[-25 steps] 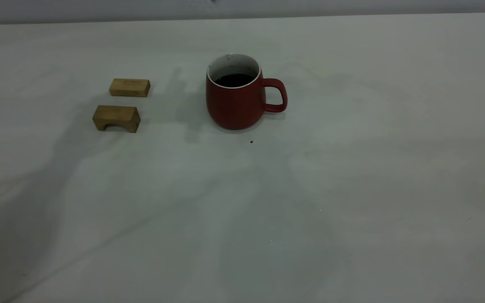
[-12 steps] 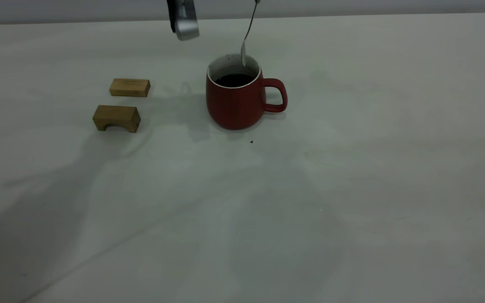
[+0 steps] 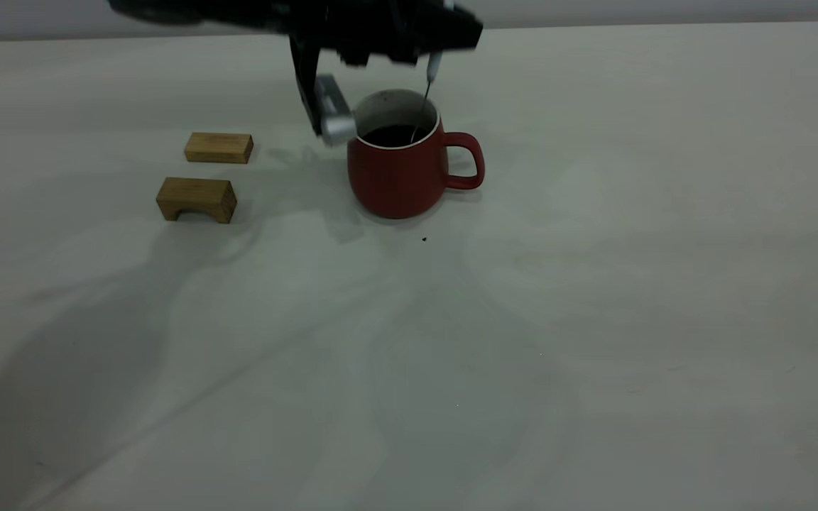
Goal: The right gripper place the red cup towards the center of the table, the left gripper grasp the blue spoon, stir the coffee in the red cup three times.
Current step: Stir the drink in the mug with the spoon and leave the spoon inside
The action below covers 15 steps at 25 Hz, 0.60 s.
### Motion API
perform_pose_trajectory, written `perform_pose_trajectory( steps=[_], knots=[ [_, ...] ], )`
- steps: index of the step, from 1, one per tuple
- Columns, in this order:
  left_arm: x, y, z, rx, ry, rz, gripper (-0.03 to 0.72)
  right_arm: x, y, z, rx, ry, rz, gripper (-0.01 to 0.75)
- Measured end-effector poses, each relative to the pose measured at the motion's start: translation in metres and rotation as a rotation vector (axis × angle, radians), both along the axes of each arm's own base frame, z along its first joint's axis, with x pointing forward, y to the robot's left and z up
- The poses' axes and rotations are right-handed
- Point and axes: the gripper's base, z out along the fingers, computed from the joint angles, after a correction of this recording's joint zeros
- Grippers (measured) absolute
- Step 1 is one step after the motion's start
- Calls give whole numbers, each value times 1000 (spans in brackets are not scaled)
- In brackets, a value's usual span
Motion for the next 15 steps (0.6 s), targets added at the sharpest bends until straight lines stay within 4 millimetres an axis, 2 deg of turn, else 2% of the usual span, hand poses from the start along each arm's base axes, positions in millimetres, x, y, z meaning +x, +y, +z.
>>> perform_pose_trajectory(
  steps=[4,11,15],
  knots=[
    [-1,3,-4,12,-1,-20,135,0,0,0,0,0,0,579],
    [10,34,-5,33,-11,22,135,0,0,0,0,0,0,579],
    [18,28,-4,19,-59,43,135,0,0,0,0,0,0,579]
  ],
)
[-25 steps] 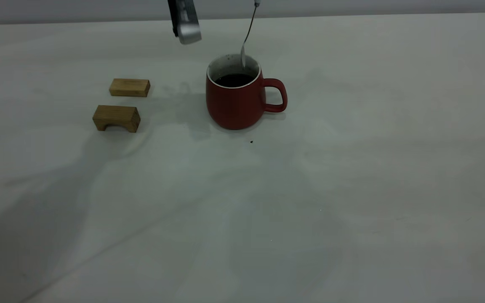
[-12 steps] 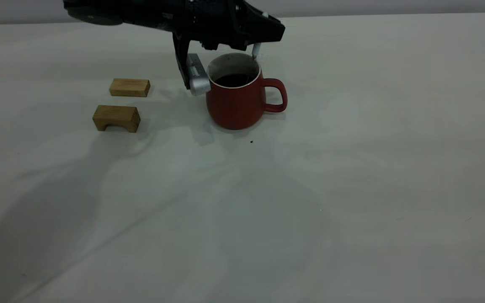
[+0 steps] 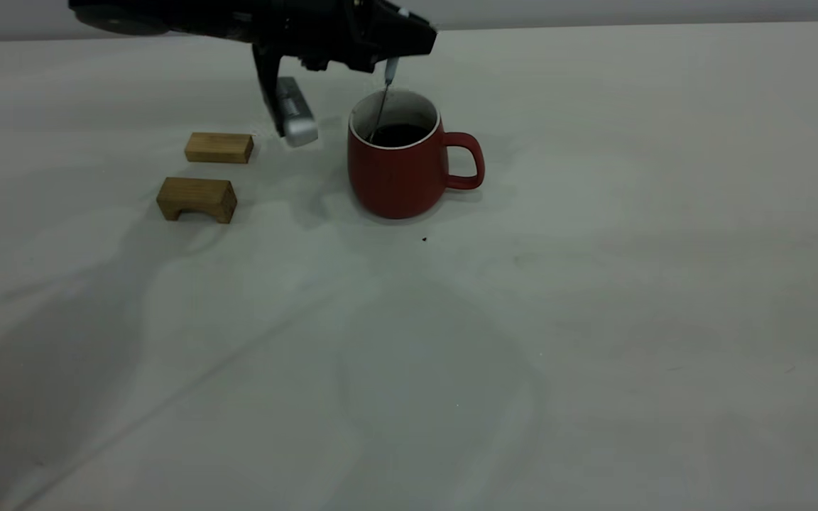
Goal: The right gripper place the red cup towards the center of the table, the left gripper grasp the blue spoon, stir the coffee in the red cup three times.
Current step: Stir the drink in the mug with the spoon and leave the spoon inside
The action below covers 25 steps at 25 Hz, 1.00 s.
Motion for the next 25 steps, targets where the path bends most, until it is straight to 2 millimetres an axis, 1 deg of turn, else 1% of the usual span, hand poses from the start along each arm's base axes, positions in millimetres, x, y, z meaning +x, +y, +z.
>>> perform_pose_trajectory(
  steps=[3,5,9,11,13,16,18,20,22,25],
  knots=[
    [2,-14,0,-5,-28,-27,135,0,0,0,0,0,0,579],
    [0,-23,1,-9,-32,-48,135,0,0,0,0,0,0,579],
    [-9,-30,3,-54,21,-124,135,0,0,0,0,0,0,579],
    [-15,-29,2,-59,88,-183,135,0,0,0,0,0,0,579],
    [-19,-23,0,-44,158,-220,135,0,0,0,0,0,0,579],
    [-15,-5,-3,-11,195,-208,135,0,0,0,0,0,0,579],
    [-11,5,-4,3,188,-177,135,0,0,0,0,0,0,579],
    [-5,10,-5,23,146,-134,135,0,0,0,0,0,0,579],
    [2,10,-5,28,86,-80,135,0,0,0,0,0,0,579],
    [5,3,-2,12,9,-53,135,0,0,0,0,0,0,579]
  ],
)
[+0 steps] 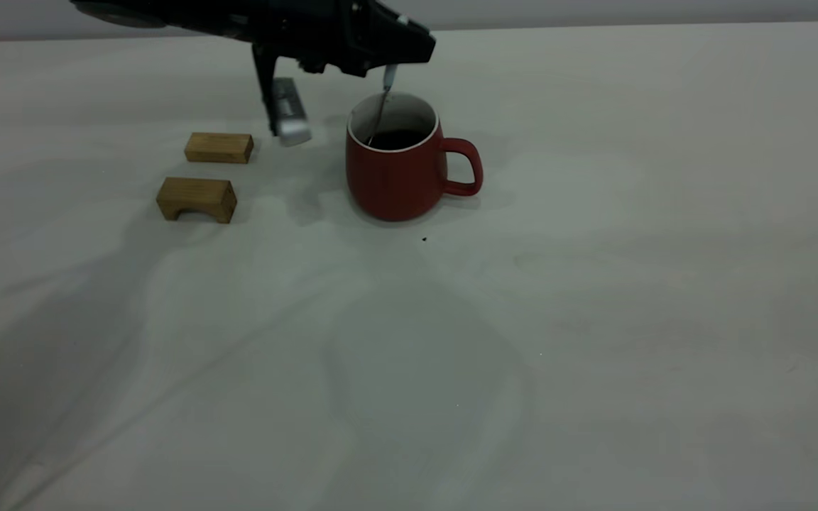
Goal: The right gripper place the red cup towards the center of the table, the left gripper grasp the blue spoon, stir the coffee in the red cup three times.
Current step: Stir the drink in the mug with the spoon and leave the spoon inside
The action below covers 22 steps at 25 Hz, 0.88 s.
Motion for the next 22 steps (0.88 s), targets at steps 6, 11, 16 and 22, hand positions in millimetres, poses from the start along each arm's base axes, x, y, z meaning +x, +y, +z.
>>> perform_pose_trajectory(
  steps=[6,11,16,22],
  knots=[
    [-7,-23,2,-14,-27,-34,134,0,0,0,0,0,0,579],
    [-18,-29,4,-58,13,-137,134,0,0,0,0,0,0,579],
    [-22,-16,1,-40,129,-182,134,0,0,0,0,0,0,579],
    [-13,5,-3,2,137,-118,134,0,0,0,0,0,0,579]
  ],
)
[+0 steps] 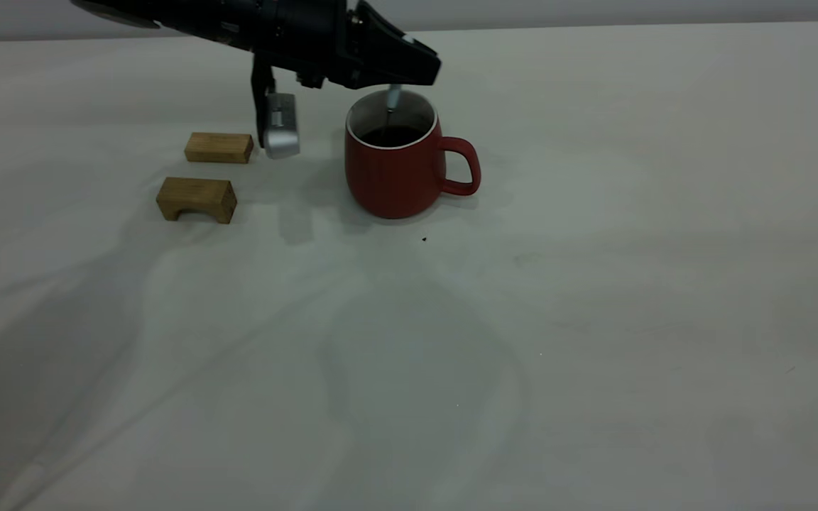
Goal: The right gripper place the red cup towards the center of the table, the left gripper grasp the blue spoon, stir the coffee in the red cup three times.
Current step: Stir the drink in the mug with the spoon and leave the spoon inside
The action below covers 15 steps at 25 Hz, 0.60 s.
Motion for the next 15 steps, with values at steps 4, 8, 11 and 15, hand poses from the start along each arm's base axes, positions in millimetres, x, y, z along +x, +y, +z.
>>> perform_pose_trajectory(
  steps=[4,8,11,15],
  knots=[
    [8,4,-2,50,-62,56,134,0,0,0,0,0,0,579],
    [9,2,0,64,-104,51,134,0,0,0,0,0,0,579],
    [8,2,1,57,-106,36,134,0,0,0,0,0,0,579],
    [7,1,1,51,-108,21,133,0,0,0,0,0,0,579]
  ],
)
